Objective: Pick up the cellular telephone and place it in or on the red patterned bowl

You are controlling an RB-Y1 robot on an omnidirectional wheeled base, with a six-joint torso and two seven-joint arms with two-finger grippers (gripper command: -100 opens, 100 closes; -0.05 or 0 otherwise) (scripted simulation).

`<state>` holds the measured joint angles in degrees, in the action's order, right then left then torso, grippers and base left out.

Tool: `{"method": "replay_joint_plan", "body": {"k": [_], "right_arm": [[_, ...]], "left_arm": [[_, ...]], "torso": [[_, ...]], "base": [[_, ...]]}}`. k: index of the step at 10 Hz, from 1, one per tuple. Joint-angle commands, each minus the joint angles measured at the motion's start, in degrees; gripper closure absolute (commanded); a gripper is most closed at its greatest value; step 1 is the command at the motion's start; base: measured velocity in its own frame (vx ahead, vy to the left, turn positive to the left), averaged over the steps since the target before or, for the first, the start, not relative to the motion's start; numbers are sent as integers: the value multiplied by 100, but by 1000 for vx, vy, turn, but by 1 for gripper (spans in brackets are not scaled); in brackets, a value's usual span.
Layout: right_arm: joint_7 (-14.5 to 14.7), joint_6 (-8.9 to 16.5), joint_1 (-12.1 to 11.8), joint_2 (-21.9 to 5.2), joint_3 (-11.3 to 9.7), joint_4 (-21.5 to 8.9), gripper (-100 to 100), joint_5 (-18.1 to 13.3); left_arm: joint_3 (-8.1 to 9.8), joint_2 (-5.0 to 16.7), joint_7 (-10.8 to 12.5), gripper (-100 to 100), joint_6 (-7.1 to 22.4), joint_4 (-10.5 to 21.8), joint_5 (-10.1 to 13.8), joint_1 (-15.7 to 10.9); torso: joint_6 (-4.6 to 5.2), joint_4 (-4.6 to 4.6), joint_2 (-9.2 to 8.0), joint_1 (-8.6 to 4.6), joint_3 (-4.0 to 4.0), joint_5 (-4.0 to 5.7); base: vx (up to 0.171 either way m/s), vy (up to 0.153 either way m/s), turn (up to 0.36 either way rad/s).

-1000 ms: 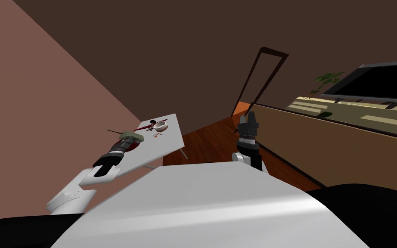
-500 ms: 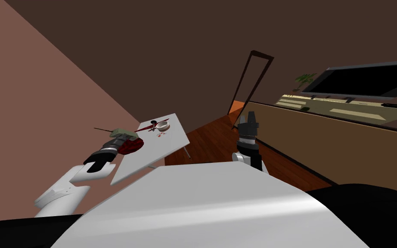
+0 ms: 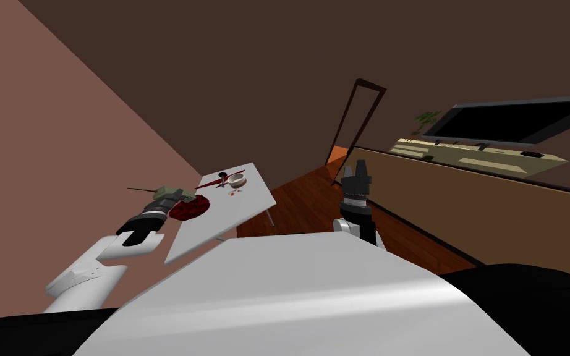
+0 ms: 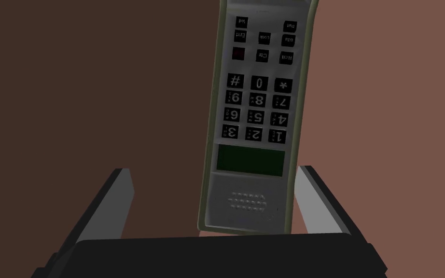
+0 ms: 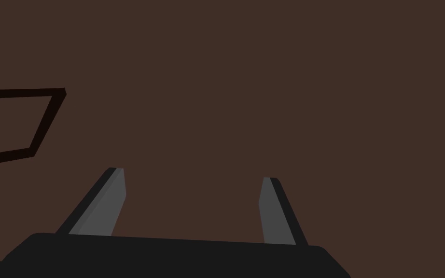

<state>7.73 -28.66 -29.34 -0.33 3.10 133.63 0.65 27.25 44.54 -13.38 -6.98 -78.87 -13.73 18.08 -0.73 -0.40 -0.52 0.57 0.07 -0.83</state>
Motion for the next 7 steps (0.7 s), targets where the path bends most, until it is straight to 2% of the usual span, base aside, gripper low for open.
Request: {"method": "replay_joint_plan", "body": {"k": [1, 2, 3, 4, 7], "right_arm": [[0, 0, 0, 0, 0, 0, 0, 0], [0, 0, 0, 0, 0, 0, 0, 0], [0, 0, 0, 0, 0, 0, 0, 0], [0, 0, 0, 0, 0, 0, 0, 0], [0, 0, 1, 1, -1, 0, 0, 0]], "left_arm": [[0, 0, 0, -100, 0, 0, 0, 0], [-1, -2, 0, -100, 4, 4, 0, 3], [-1, -3, 0, 0, 4, 5, 0, 4], [28, 216, 121, -100, 140, -57, 91, 97], [72, 544, 302, -100, 345, -151, 227, 237]], "torso": [[0, 0, 0, 0, 0, 0], [3, 2, 0, -9, 1, 5], [4, 2, 0, -13, 1, 7], [4, 2, 1, -15, 1, 7], [9, 6, -8, -35, 6, 16]], "base": [[0, 0, 0], [0, 0, 0], [0, 0, 0], [-19, -19, -78], [-25, -30, -70]]}}
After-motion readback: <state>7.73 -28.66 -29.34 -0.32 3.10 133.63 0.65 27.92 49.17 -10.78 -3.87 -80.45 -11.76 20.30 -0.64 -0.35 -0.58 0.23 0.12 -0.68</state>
